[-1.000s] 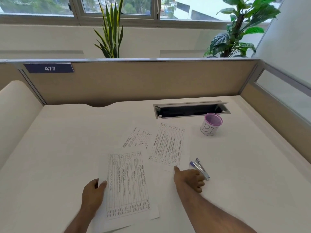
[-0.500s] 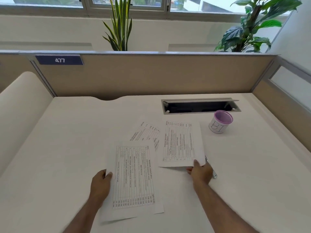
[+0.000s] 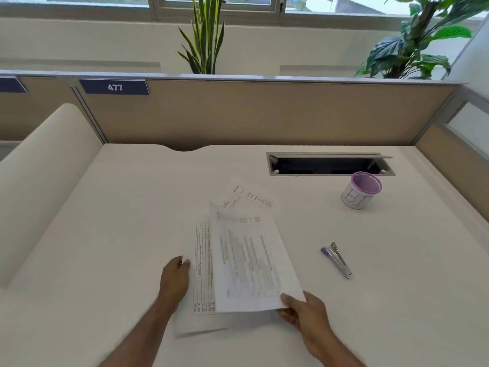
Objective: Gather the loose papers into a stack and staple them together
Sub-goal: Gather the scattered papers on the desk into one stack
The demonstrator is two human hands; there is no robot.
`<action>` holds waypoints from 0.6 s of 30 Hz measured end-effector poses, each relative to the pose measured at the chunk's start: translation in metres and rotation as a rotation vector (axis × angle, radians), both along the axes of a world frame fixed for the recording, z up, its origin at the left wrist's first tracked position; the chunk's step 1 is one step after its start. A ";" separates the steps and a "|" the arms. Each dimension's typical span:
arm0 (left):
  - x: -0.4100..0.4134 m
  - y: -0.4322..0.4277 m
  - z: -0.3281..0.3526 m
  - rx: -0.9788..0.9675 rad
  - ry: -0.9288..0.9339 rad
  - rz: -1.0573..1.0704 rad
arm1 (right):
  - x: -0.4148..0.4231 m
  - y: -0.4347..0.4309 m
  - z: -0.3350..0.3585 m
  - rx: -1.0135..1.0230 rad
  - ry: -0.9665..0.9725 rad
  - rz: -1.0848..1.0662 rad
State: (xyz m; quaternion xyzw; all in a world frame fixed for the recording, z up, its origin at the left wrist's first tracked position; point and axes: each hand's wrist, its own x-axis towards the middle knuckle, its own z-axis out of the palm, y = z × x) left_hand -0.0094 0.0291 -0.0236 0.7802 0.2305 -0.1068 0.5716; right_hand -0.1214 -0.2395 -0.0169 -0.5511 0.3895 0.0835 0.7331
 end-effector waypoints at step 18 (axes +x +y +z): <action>-0.001 0.001 0.002 0.108 0.034 -0.070 | 0.021 0.025 0.001 -0.697 -0.004 0.279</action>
